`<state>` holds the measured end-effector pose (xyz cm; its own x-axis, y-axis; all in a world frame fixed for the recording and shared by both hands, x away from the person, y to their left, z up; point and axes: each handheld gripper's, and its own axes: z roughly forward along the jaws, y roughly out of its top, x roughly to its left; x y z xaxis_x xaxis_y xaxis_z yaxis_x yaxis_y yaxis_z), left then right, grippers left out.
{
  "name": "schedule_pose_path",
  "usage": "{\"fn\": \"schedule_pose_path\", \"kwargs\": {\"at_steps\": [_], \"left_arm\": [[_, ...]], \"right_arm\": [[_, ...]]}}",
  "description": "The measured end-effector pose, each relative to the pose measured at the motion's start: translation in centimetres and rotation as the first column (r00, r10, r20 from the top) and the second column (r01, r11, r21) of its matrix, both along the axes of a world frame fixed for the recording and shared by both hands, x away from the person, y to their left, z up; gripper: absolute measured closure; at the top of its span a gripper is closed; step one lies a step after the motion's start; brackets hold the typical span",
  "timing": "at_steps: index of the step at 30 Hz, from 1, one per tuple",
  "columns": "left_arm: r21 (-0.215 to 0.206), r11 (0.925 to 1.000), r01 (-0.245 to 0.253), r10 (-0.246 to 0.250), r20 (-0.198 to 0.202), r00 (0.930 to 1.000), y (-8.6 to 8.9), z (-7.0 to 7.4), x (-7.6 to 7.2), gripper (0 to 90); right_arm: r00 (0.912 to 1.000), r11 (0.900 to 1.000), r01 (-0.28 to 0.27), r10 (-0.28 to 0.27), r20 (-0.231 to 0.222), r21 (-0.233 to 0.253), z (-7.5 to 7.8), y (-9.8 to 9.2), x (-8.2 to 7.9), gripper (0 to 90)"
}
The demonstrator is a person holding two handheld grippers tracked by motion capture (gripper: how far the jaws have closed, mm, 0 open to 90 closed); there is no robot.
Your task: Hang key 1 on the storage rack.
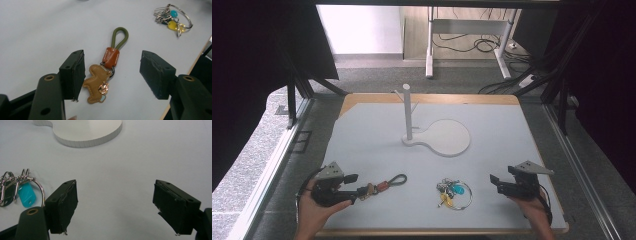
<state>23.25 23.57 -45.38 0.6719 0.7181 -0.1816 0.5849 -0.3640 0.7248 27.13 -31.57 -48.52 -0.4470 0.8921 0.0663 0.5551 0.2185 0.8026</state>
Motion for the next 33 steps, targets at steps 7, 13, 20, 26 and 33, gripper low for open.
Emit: {"fn": "schedule_pose_path", "kwargs": {"at_steps": [7, 13, 20, 26, 33], "left_arm": [[-0.023, 0.9997, 0.005, -0.004, 0.016, 0.9999, 0.3, 0.4, -1.3, 37.3], [-0.028, 0.9994, 0.019, -0.019, -0.016, 0.9997, 0.6, 0.5, -1.9, 40.3], [-0.041, 0.999, 0.016, -0.017, -0.01, 0.9998, 0.2, 1.1, -0.6, 39.3], [0.052, 0.9955, 0.08, -0.078, -0.028, 0.9965, -1.2, 2.5, 1.3, 38.7], [0.161, 0.9697, 0.183, -0.176, -0.06, 0.9826, -2.8, 4.0, 2.6, 39.1]], "right_arm": [[1.0, 1.0, -0.008, 0.008, 0.001, 0.002, 0.4, -0.4, -0.4, 21.5], [0.9999, 1.0, -0.017, 0.017, 0.004, 0.001, 0.4, -0.1, -0.3, 23.2], [0.9992, 0.999, -0.038, 0.038, -0.012, -0.001, 0.0, -0.1, -0.2, 24.4], [0.9997, 0.999, -0.022, 0.022, -0.01, 0.027, 0.0, -0.8, -0.1, 25.4], [0.9999, 1.0, -0.016, 0.016, -0.006, 0.023, 0.1, -0.8, -0.2, 25.8]]}}
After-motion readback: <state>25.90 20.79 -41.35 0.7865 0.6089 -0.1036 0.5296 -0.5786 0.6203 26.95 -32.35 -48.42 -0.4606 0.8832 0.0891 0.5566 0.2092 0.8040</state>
